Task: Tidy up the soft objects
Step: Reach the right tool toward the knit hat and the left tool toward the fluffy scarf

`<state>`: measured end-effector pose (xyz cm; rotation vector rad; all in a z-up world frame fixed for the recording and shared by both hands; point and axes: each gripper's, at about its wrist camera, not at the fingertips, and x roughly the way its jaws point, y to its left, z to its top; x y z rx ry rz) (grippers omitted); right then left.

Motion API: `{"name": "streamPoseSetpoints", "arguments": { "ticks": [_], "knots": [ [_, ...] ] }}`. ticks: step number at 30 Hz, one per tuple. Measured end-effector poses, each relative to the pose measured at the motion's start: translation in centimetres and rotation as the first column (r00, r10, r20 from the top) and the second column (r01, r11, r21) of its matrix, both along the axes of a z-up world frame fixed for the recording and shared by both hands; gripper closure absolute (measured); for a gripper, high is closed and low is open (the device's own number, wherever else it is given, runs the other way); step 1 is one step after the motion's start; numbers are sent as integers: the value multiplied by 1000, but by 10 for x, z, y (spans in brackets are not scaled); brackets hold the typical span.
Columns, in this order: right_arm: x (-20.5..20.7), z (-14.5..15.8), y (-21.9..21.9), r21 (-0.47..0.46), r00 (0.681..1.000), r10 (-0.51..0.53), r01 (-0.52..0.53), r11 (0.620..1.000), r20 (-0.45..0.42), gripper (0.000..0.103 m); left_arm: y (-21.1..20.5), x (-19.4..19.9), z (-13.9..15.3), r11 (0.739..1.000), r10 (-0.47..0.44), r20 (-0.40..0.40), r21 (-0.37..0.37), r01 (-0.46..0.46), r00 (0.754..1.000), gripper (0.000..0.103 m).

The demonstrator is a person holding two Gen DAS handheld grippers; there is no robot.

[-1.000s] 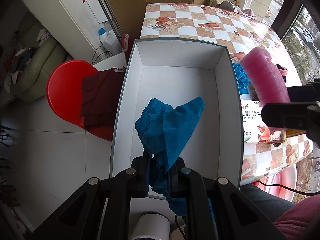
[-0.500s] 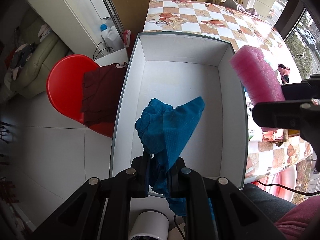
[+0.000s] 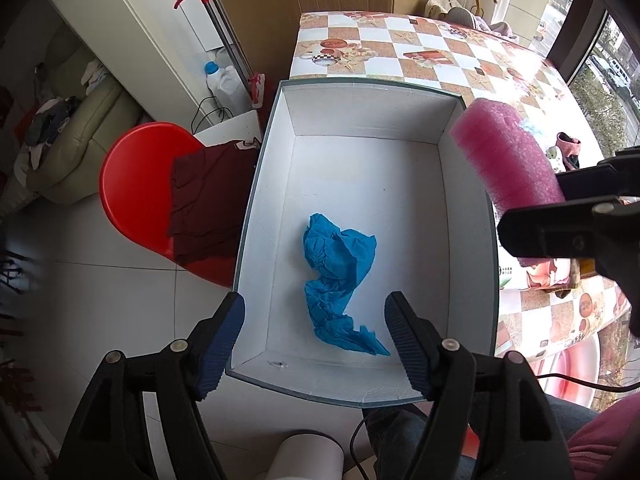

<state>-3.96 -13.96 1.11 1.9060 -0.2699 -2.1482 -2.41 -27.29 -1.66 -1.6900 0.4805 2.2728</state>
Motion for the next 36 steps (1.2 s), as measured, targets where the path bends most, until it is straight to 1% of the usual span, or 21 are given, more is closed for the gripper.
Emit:
{"name": "streamPoseSetpoints", "arguments": {
  "ticks": [1,2,3,5,7,9,11,14,17,20,22,23,26,28,29,32,33,35,36],
  "knots": [
    [0,0,1,0,1000,-4,4,1000,-1,30,-1,-1,0,1000,7,6,18,-7,1000,18],
    [0,1,3,-4,1000,-10,10,1000,-3,16,-2,-3,0,999,15,16,32,-16,1000,17],
    [0,3,6,-10,1000,-22,21,1000,-10,1,-2,-6,0,999,27,23,36,-27,999,13],
    [1,7,11,-13,999,-40,40,999,-26,1,-3,-9,-1,998,52,28,29,-52,998,13],
    [0,10,17,11,998,-52,52,999,-28,1,-3,-13,-1,997,74,29,28,-74,997,13],
    [0,9,25,28,998,-69,69,997,-4,1,-1,-17,3,995,79,33,58,-81,996,13],
    [2,8,40,31,995,-99,98,995,33,1,2,-22,11,991,69,37,111,-73,997,13],
    [10,16,79,1,982,-188,188,982,37,1,20,-32,26,985,21,31,172,-26,999,11],
    [21,26,135,-7,949,-312,312,950,41,1,52,-39,37,982,-57,20,183,53,998,11],
    [35,33,199,-15,893,-445,447,895,63,1,93,-44,44,974,-156,-5,167,155,988,11],
    [45,35,240,-12,853,-517,519,855,67,1,126,-48,43,963,-240,-12,125,239,971,11],
    [50,34,262,7,834,-548,548,836,65,1,142,-50,42,955,-281,-11,101,280,960,11],
    [61,18,310,82,784,-615,610,789,83,1,196,-57,28,910,-415,4,3,415,910,11],
    [67,-3,335,95,756,-644,637,765,116,1,229,-63,16,872,-488,1,-34,488,873,11],
    [69,-17,345,102,747,-651,643,759,137,1,245,-66,9,858,-512,12,-45,512,859,11],
    [68,-55,363,122,738,-649,638,760,184,1,292,-79,-23,815,-571,62,-77,575,818,11],
    [65,-68,367,126,741,-642,631,766,197,1,306,-83,-37,802,-583,83,-104,589,808,11],
    [57,-90,373,130,744,-630,618,775,221,1,329,-88,-65,767,-607,124,-167,619,785,11],
    [51,-100,376,127,746,-624,613,780,233,1,336,-88,-76,753,-618,139,-178,634,774,11]
  ]
}}
